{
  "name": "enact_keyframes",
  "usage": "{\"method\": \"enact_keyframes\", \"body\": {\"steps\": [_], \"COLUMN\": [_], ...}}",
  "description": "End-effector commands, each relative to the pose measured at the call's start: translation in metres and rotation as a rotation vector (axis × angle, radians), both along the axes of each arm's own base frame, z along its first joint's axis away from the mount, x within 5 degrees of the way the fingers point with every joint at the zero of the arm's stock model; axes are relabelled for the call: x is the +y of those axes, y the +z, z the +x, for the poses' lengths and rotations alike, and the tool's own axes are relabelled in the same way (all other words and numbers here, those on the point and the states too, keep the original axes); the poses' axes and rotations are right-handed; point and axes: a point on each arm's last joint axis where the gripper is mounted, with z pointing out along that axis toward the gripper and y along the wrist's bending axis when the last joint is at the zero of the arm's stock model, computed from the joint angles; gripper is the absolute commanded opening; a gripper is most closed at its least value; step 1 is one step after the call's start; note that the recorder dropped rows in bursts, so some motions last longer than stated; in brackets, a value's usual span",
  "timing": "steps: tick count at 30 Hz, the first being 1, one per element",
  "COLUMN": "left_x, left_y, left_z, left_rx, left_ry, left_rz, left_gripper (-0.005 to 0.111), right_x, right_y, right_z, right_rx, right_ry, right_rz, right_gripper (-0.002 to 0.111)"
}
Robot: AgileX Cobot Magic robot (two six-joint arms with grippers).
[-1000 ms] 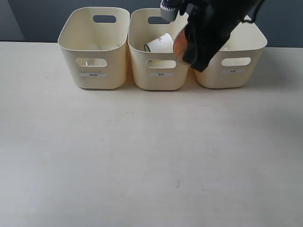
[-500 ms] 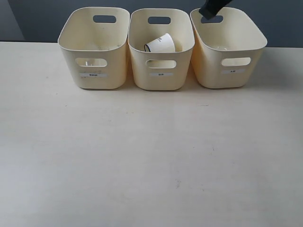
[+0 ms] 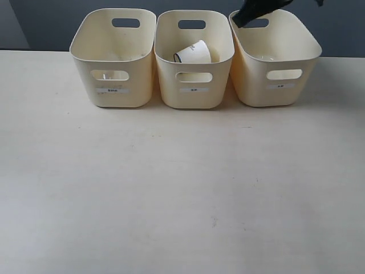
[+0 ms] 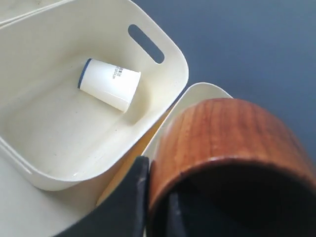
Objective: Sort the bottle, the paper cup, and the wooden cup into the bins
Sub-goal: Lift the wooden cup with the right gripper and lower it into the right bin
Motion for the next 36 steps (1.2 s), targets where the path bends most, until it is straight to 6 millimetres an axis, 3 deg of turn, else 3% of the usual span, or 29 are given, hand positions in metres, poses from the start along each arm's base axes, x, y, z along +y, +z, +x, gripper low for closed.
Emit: {"method": "enact_keyframes", "body": {"steps": [1, 13, 31, 32, 36], "left_x": [0.000, 0.000, 0.000, 0.000, 0.000], "left_y": [0.000, 0.000, 0.000, 0.000, 0.000], "left_z": [0.000, 0.000, 0.000, 0.000, 0.000], "left_rx": [-0.003, -0.003, -0.003, -0.003, -0.003], "left_ry": [-0.002, -0.002, -0.002, -0.002, -0.002], "left_rz": [-0.002, -0.002, -0.002, -0.002, -0.002], "left_gripper": [0.000, 0.000, 0.000, 0.000, 0.000], "right_x": [-0.007, -0.028, -0.027, -0.027, -0.027], "right_y": [-0.016, -0.066, -0.080, -0.080, -0.080], "right_z": [0.019, 0.044, 0.050, 0.050, 0.050], "right_rx": [-0.035, 0.058, 0.071, 0.074, 0.078], "right_ry": [-0.053, -0.137, -0.157, -0.156, -0.165], "right_rz": [0.056, 0.053, 0.076, 0.073, 0.082], "right_gripper": [-0.001, -0.001, 0.000, 0.003, 0.045]}}
